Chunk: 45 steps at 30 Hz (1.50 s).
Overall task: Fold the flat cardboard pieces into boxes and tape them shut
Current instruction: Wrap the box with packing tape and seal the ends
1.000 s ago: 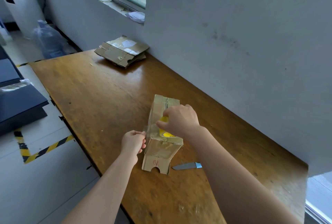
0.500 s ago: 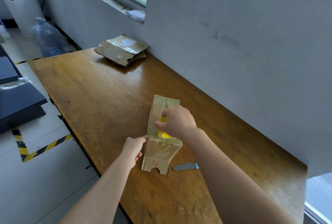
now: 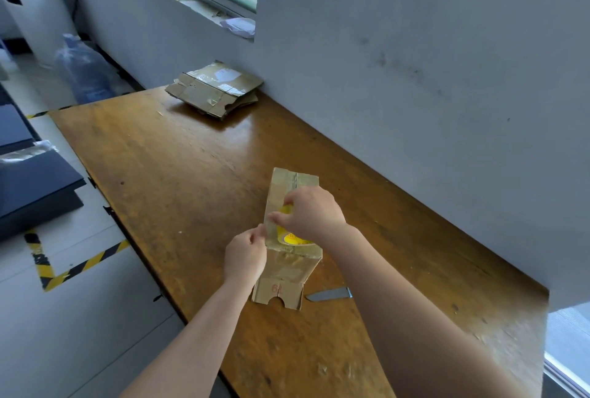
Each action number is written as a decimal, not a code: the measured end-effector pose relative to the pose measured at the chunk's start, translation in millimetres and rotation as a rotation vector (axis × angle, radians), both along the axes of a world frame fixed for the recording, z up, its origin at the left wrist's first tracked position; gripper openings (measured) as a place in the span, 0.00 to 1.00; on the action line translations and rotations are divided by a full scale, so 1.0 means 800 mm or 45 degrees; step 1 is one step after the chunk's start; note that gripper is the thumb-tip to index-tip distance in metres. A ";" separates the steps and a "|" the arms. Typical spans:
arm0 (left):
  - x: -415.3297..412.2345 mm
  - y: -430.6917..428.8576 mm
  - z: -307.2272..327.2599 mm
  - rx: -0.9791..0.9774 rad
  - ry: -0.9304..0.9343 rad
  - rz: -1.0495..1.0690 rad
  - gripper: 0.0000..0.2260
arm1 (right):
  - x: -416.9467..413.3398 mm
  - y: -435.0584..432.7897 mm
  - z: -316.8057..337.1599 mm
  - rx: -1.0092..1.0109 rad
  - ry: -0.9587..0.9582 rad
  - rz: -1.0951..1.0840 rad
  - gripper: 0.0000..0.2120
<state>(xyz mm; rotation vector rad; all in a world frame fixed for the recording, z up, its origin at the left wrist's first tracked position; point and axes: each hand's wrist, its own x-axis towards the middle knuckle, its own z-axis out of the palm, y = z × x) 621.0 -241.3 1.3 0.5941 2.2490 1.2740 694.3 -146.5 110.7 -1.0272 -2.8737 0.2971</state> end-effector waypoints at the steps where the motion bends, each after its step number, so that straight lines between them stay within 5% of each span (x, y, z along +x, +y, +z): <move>1: -0.001 0.004 0.002 0.009 -0.082 0.011 0.18 | 0.000 0.001 0.001 -0.014 -0.006 0.010 0.22; 6: 0.003 0.017 0.003 0.030 -0.145 -0.027 0.15 | 0.009 0.014 0.003 -0.145 0.002 -0.013 0.22; 11: -0.005 0.020 -0.005 -0.038 -0.010 -0.034 0.16 | 0.033 0.029 0.000 -0.372 0.114 -0.081 0.34; 27: -0.008 0.018 -0.005 -0.189 0.253 -0.170 0.17 | 0.094 0.056 -0.021 0.051 -0.111 -0.304 0.24; 45: -0.002 0.018 -0.010 -0.139 0.283 -0.141 0.19 | 0.126 0.067 -0.090 -0.023 -0.055 -0.359 0.23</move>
